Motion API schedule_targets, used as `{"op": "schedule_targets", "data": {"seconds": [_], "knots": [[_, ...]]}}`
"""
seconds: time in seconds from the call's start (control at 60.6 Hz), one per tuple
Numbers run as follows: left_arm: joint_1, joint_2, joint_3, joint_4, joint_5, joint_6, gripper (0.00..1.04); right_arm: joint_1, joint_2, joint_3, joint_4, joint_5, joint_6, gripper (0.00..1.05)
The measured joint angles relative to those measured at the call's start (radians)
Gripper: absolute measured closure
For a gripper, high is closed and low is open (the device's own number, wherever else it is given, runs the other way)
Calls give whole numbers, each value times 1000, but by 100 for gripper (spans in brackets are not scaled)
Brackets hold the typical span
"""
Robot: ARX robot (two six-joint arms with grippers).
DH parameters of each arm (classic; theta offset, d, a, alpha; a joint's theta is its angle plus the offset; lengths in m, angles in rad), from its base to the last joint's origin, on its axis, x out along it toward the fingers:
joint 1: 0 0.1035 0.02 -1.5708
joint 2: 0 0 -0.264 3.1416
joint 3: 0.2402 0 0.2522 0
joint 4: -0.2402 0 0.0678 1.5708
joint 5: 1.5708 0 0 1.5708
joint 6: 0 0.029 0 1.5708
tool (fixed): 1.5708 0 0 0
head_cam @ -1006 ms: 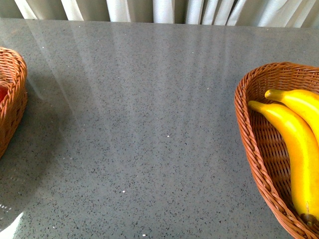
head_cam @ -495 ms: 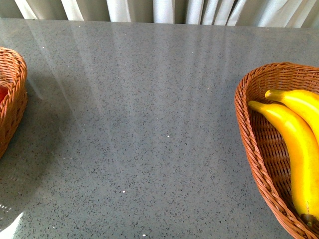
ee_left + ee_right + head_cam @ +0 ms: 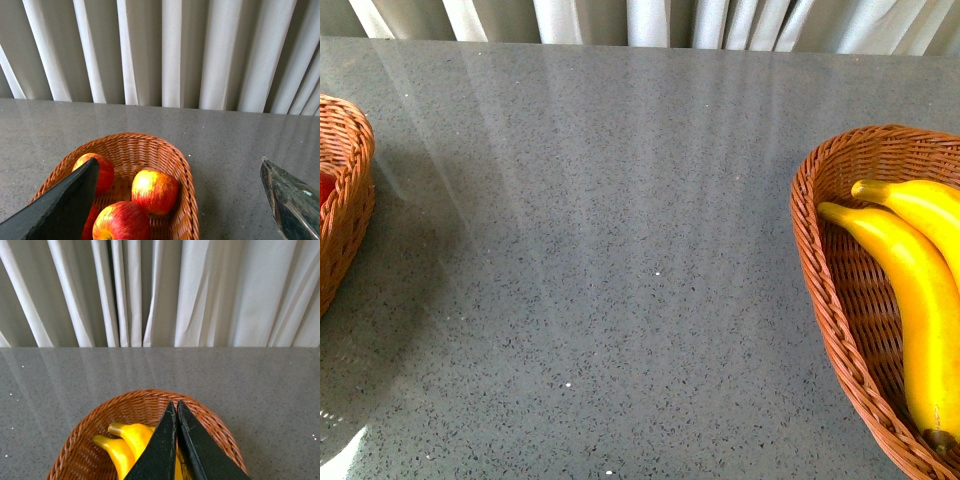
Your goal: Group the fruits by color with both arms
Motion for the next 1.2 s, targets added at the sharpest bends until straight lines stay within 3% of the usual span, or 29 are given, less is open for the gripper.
{"op": "schedule_targets", "data": {"seconds": [0.742,0.858,1.138,1.204], "knots": [[0,0,0,0,0,0,9,0,-230,0,-228,0,0,103],[0,0,0,0,0,0,9,0,-363,0,-389,2,0,103],[0,0,0,0,0,0,9,0,-399,0,-402,0,0,103],[0,0,0,0,0,0,9,0,-400,0,-402,0,0,95]]}}
